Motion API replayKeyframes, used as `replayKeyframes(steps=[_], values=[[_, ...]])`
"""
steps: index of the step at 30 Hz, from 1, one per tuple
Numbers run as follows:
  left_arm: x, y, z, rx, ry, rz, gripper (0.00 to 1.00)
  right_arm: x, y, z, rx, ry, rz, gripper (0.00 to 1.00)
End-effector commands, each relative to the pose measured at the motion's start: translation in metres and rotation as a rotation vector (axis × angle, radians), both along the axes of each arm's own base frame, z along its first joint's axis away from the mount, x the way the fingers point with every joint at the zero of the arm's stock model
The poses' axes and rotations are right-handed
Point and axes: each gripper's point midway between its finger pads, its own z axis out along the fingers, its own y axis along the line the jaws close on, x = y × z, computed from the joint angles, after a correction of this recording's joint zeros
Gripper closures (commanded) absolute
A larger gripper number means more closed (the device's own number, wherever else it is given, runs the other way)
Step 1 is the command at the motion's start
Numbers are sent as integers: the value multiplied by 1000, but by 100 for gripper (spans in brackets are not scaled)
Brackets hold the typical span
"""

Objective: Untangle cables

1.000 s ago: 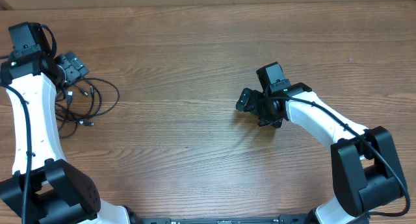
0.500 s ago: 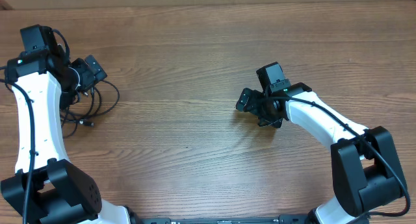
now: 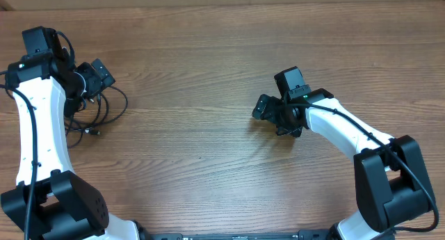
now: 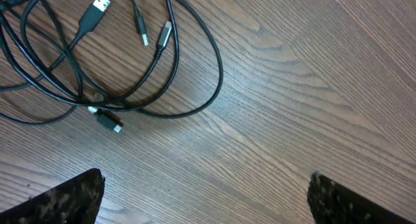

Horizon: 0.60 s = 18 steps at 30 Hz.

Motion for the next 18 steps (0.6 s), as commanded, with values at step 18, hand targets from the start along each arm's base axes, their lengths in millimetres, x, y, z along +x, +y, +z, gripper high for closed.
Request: replayKeyframes(steps=[18], values=[[4, -3, 4, -6, -14, -17, 1, 9, 2, 154, 138, -408, -4, 0]])
